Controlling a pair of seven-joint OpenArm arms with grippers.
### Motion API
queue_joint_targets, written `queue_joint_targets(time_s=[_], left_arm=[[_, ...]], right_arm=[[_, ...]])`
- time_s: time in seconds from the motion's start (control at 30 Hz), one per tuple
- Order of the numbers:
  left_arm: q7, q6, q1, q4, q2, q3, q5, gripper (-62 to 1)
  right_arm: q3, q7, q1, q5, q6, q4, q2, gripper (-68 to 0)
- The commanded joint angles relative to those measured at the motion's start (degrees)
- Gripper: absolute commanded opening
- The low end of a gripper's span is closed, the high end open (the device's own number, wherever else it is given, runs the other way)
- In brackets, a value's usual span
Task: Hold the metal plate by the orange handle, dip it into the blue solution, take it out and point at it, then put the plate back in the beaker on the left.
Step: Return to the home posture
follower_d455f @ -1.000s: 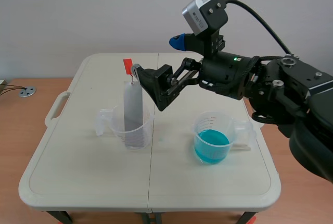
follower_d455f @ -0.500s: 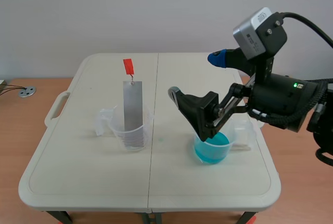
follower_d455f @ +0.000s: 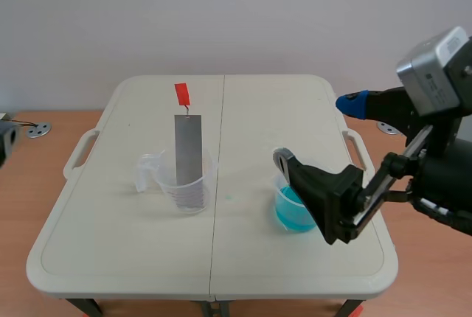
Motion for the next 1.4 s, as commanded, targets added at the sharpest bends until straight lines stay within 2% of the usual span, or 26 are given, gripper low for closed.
queue_joint_targets(time_s=[0.0,0.1,0.3,0.4,0.53,1.37], left_arm=[[-1.07,0.0,-0.04,0.5,1.01,1.92,0.87,1.4],[-1.07,0.0,-0.04,2.16,2.19,5.38,2.73,1.4],[-2.58,-0.02,-0.7,3.69,5.55,10.32,4.35,1.4],[-2.64,-0.02,-1.62,3.78,6.56,12.04,5.55,1.4],[-2.73,0.02,-3.43,3.78,6.84,13.88,5.79,1.4],[-1.84,0.02,-4.13,3.76,6.82,14.21,5.77,1.4]], right_arm=[[1.16,1.42,-1.03,0.76,-0.04,2.05,0.31,-1.2],[3.08,1.53,-4.15,0.15,-0.13,4.02,0.31,-1.2],[5.51,4.17,-9.11,0.15,-0.39,5.07,0.31,-1.2],[6.01,4.7,-10.93,0.15,-1.75,5.07,0.28,-1.2],[6.01,5.35,-12.24,0.15,-1.97,5.07,0.26,-1.2],[6.01,5.25,-12.26,0.13,-1.99,5.07,0.26,-1.2]])
